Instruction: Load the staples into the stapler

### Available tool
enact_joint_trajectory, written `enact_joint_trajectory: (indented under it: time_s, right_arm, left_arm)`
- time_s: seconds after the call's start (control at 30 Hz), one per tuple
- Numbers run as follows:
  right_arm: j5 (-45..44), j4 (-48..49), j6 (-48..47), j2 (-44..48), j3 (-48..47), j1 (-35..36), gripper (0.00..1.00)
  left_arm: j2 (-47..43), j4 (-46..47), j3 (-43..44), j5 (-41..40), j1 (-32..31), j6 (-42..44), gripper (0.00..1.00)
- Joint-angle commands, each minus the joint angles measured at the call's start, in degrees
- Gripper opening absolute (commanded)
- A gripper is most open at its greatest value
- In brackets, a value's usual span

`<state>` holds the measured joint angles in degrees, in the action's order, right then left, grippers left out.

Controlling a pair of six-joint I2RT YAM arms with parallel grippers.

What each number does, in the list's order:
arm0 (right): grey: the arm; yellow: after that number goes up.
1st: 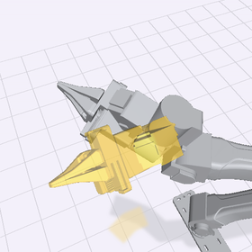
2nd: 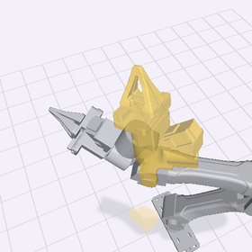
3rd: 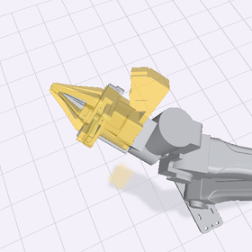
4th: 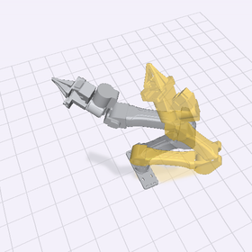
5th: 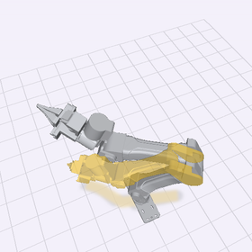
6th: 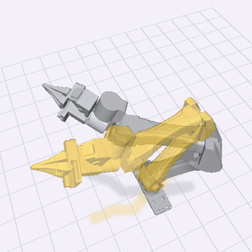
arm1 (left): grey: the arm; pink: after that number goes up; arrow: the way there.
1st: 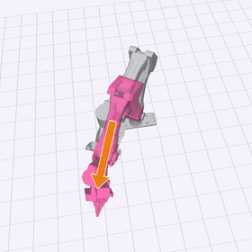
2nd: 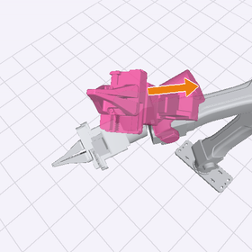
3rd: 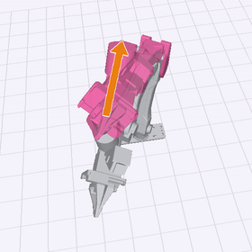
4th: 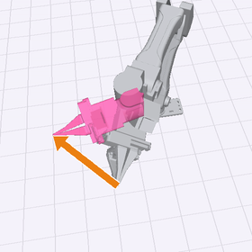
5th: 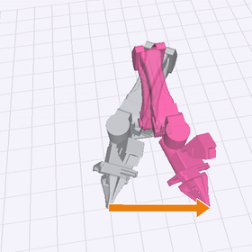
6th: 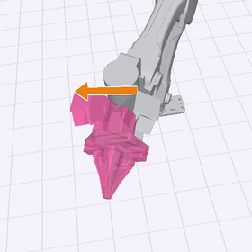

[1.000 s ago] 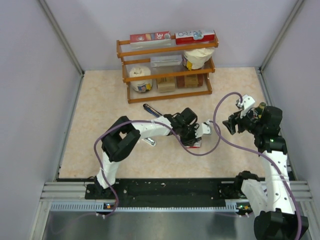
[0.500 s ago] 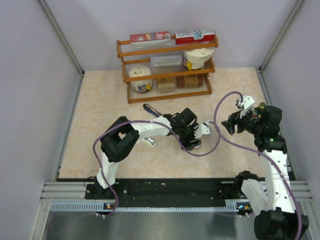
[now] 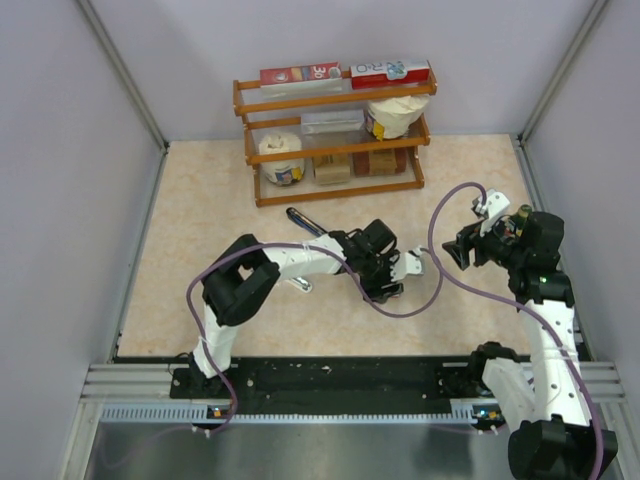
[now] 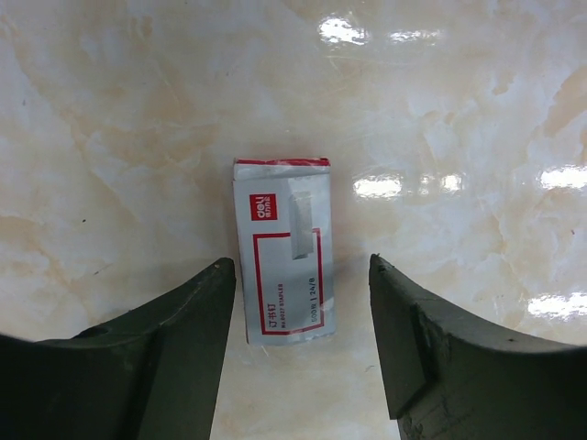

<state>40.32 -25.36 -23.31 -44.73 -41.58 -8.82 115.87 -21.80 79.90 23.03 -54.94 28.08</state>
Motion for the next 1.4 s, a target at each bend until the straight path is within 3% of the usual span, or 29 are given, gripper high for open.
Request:
enact_joint_trajectory:
  time_s: [0.0, 0.6, 1.37]
  right_arm:
    - [0.82, 1.11, 0.28, 0.78, -0.17, -0.67, 0.66]
    - [0.64, 1.11, 0.20, 1.05, -0.08, -0.76, 0.66]
    - [1.34, 1.11, 0.90, 0.17, -0.34, -0.76, 0.66]
  left_arm:
    - [0.40, -1.05, -0.44, -0.78, -1.40, 2.16, 0.64]
    - [0.49, -0.35, -2.47, -5.18, -3.07, 4.09, 0.52]
    - [-2.58, -0.96, -2.99, -3.96, -2.81, 4.36, 0.48]
